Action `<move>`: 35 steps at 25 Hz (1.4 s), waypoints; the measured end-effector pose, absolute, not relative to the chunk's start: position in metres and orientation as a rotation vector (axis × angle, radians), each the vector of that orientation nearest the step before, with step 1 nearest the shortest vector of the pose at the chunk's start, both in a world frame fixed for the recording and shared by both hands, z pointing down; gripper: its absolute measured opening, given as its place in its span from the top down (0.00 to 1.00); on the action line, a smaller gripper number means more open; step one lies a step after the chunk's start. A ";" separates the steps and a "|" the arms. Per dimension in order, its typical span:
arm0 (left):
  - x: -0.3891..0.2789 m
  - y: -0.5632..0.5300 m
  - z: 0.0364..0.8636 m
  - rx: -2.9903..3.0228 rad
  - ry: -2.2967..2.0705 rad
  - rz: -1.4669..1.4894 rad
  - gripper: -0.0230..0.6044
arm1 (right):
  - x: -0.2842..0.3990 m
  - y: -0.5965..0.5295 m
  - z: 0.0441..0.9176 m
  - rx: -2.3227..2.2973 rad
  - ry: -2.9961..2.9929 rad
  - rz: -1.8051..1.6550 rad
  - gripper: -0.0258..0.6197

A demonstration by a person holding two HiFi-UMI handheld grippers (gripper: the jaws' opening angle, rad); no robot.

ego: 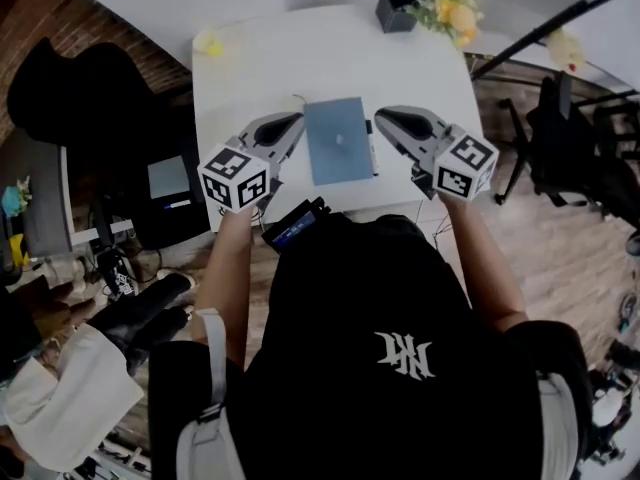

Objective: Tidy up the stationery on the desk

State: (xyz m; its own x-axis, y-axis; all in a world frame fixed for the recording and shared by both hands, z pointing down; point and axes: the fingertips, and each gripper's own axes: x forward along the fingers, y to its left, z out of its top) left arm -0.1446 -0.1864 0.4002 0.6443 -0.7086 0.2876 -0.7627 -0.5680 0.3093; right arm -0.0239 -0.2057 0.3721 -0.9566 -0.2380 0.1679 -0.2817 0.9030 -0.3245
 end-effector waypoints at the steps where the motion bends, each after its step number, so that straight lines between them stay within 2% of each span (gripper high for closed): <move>1: -0.144 -0.184 0.393 2.471 -1.183 0.189 0.96 | -0.022 -0.197 0.356 0.318 -3.026 0.589 0.89; 7: -0.138 -0.150 0.351 2.493 -1.294 0.148 0.96 | 0.010 -0.157 0.297 0.069 -3.256 0.568 0.89; 12: -0.111 -0.109 0.328 2.478 -1.342 0.060 0.96 | 0.066 -0.120 0.261 0.036 -3.386 0.504 0.89; 21: -0.035 -0.011 0.316 2.493 -1.343 0.070 0.96 | 0.139 -0.047 0.287 -0.067 -3.379 0.636 0.89; 28: -0.011 0.053 0.325 2.447 -1.377 0.072 0.96 | 0.143 0.006 0.301 -0.255 -3.350 0.672 0.89; 35: -0.016 0.089 0.329 2.426 -1.374 0.065 0.96 | 0.132 0.044 0.293 -0.336 -3.328 0.634 0.89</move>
